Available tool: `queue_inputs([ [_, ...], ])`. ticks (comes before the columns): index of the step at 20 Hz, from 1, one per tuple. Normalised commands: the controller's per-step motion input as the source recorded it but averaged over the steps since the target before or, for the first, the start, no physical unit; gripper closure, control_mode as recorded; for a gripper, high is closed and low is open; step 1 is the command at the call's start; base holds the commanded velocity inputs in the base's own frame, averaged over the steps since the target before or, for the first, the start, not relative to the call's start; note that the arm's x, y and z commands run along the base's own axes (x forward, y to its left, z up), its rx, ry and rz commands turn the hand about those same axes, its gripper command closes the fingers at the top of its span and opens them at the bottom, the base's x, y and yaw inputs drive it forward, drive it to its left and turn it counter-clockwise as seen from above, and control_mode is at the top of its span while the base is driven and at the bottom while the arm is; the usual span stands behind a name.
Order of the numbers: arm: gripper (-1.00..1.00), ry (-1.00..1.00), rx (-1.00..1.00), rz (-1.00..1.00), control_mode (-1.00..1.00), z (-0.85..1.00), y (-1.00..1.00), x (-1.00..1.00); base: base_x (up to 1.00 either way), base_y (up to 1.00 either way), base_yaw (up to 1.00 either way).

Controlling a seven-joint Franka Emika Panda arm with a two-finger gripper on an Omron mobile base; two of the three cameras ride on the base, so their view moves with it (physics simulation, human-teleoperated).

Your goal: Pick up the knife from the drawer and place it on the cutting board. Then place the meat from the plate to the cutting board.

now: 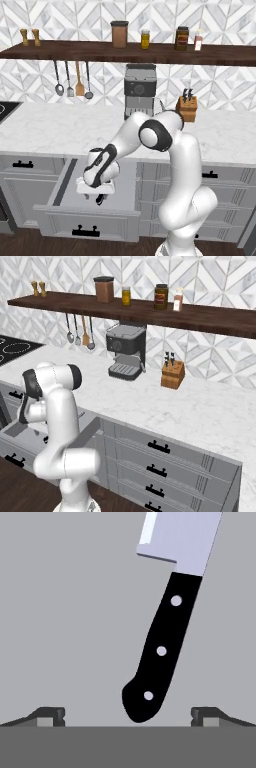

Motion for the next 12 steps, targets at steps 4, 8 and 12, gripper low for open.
queue_inputs([
  [4,-1.00,0.00,-0.11,-0.01,-1.00,-0.08,0.00,0.13,0.00,0.00,0.00],
  [8,-1.00,0.00,-0.02,0.00,-1.00,-0.01,0.00,0.09,0.00,0.00,0.00],
  [12,-1.00,0.00,-0.01,0.00,-1.00,-0.01,-0.01,0.00,0.00,0.00,0.00],
])
